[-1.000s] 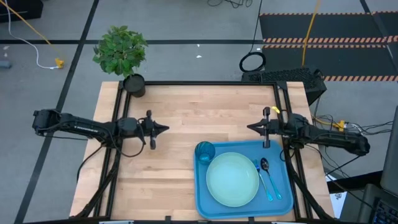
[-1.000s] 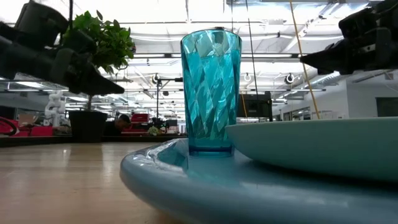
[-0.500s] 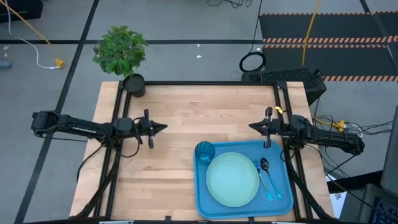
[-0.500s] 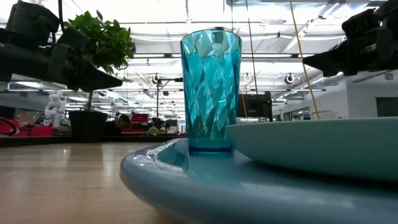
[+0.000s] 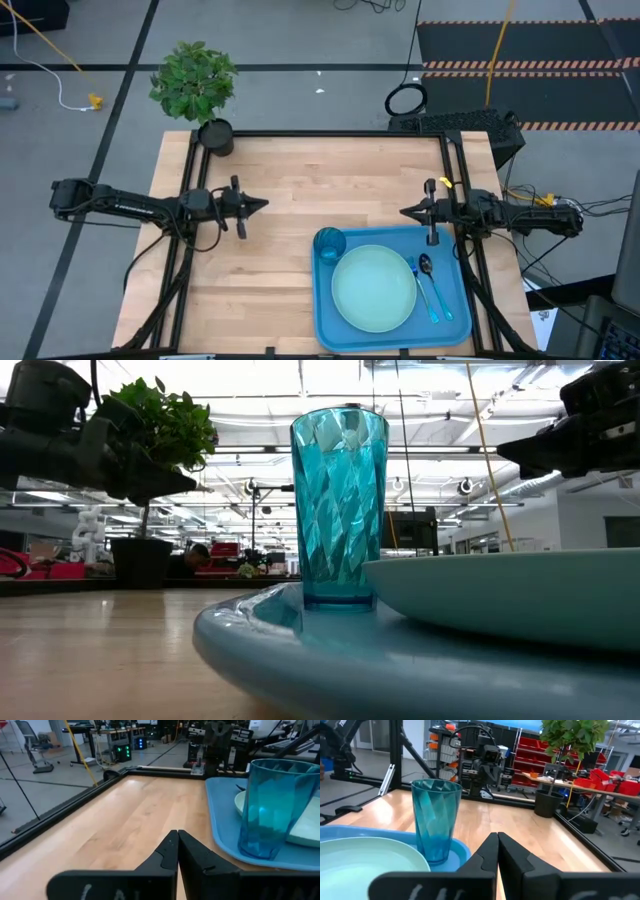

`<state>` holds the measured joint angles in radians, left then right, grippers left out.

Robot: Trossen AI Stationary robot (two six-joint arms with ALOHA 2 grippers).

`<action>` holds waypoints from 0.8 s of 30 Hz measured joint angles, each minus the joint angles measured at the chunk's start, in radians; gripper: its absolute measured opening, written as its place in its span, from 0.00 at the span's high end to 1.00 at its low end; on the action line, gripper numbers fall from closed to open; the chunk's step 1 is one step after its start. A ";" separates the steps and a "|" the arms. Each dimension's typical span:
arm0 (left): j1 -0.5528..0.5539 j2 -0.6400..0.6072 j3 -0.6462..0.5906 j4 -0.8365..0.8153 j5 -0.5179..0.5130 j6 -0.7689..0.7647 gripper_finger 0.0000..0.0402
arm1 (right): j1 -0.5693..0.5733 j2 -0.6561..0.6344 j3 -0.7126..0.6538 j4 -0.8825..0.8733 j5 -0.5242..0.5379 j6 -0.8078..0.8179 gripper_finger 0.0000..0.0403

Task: Pick and place plate/cup/fork/spoon on tray
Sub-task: Return to Home Position

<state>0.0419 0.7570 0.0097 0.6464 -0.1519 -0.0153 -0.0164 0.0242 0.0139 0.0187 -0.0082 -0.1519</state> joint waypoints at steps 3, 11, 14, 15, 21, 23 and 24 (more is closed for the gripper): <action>-0.013 0.000 0.000 0.000 0.000 -0.006 0.99 | 0.000 0.000 0.000 0.000 0.001 -0.005 1.00; -0.039 0.000 0.000 0.000 0.000 0.000 0.99 | 0.000 0.000 0.000 -0.001 0.003 0.016 1.00; -0.044 0.000 0.000 -0.004 0.000 0.014 0.98 | -0.001 0.000 0.000 0.000 0.003 0.050 1.00; -0.044 0.000 0.000 -0.010 -0.001 0.016 0.98 | -0.001 0.000 0.000 0.002 0.003 0.061 1.00; -0.044 -0.001 0.000 -0.015 -0.007 0.027 0.99 | -0.001 0.000 0.000 0.010 0.004 0.062 1.00; -0.044 -0.013 0.000 -0.017 -0.012 0.029 0.98 | -0.001 0.000 0.000 0.010 0.004 0.062 1.00; -0.043 -0.021 0.000 -0.016 -0.015 0.029 0.98 | -0.001 0.000 0.000 0.010 0.004 0.062 1.00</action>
<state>-0.0015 0.7364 0.0101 0.6304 -0.1665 0.0135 -0.0177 0.0242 0.0139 0.0292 -0.0044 -0.0898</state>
